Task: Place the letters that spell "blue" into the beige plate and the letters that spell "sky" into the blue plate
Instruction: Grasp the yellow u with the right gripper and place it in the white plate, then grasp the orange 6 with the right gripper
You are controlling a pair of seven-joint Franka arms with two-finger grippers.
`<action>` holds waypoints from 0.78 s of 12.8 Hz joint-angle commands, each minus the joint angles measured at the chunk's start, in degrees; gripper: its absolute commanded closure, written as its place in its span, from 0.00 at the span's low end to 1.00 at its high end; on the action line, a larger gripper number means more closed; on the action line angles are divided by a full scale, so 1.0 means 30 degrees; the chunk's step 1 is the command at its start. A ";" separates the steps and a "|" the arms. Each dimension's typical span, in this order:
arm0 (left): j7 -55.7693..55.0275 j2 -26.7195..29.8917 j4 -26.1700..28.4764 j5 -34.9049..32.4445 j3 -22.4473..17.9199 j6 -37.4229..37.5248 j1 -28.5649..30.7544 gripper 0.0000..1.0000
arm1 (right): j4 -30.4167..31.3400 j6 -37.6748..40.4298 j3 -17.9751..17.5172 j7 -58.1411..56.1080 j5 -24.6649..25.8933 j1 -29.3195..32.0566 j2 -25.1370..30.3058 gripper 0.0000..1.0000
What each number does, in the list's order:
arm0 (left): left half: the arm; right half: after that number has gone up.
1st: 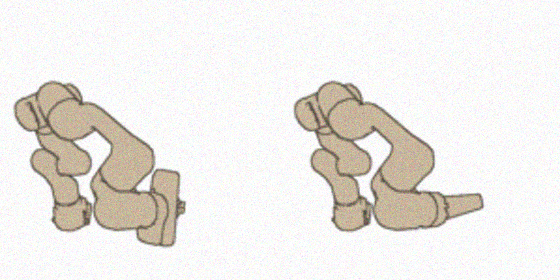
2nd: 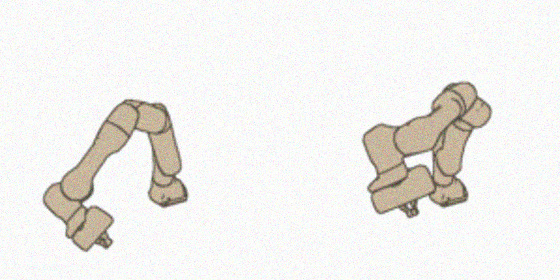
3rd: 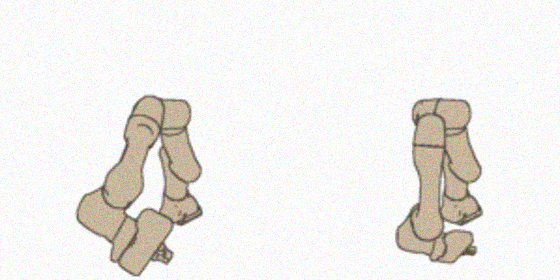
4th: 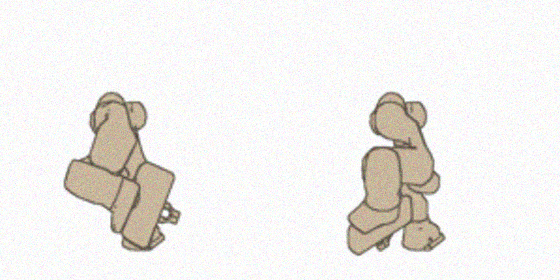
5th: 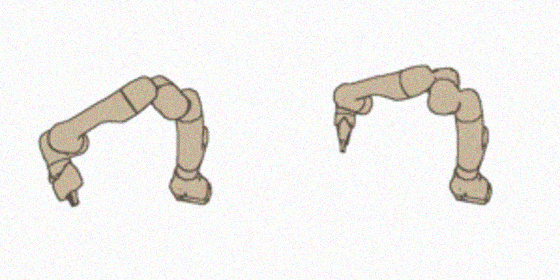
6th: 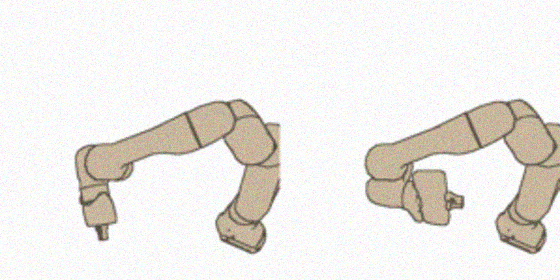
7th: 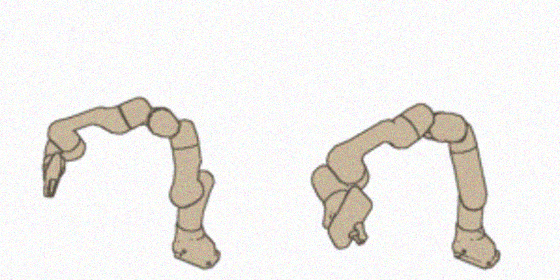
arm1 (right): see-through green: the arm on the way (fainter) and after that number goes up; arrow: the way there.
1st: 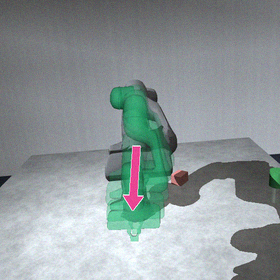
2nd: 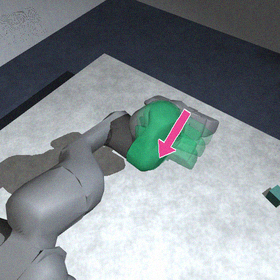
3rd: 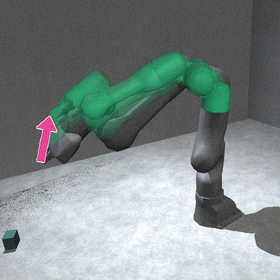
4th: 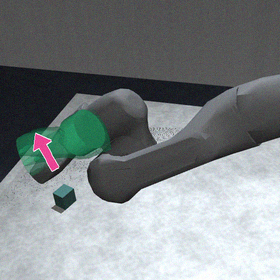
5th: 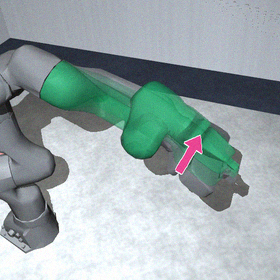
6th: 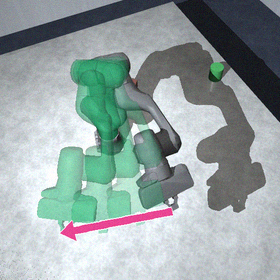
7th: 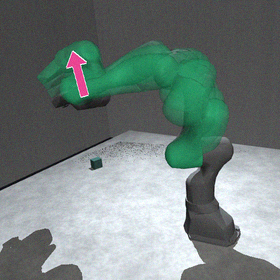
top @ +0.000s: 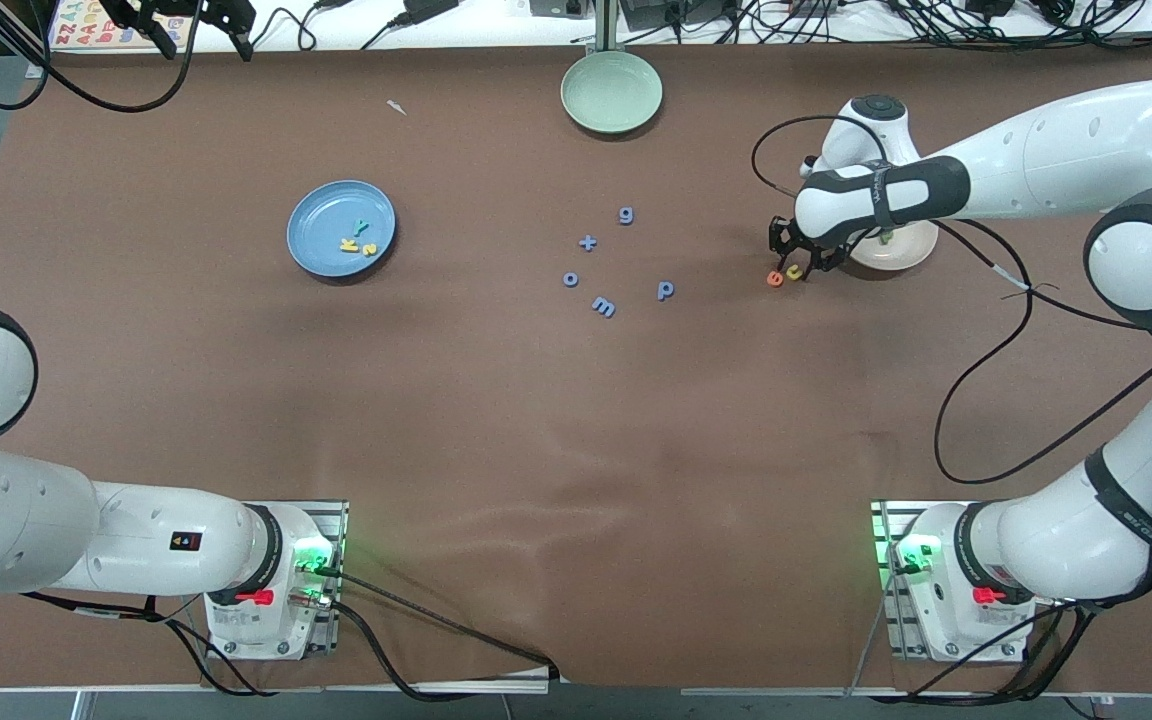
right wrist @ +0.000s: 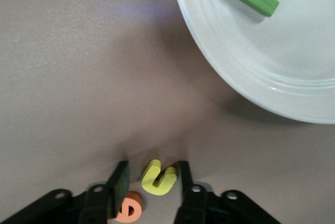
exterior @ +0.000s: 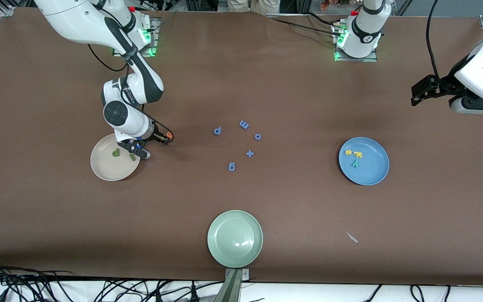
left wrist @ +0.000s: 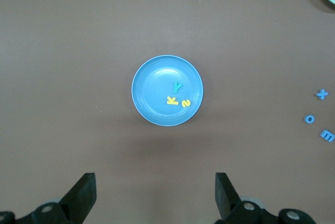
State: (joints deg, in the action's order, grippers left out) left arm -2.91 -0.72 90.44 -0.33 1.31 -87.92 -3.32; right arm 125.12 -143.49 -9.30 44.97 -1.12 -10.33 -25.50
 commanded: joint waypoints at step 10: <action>0.0267 -0.0230 -0.0644 -0.0331 0.0091 0.0449 -0.0008 0.00 | -0.1158 0.4992 0.3683 -0.8278 -0.0125 0.0163 0.2817 0.85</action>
State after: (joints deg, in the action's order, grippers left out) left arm -2.91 -0.72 90.35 -0.33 1.46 -87.86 -3.33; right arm 122.46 -131.10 0.44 23.72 -1.06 -9.71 -18.25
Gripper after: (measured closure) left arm 0.000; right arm 0.740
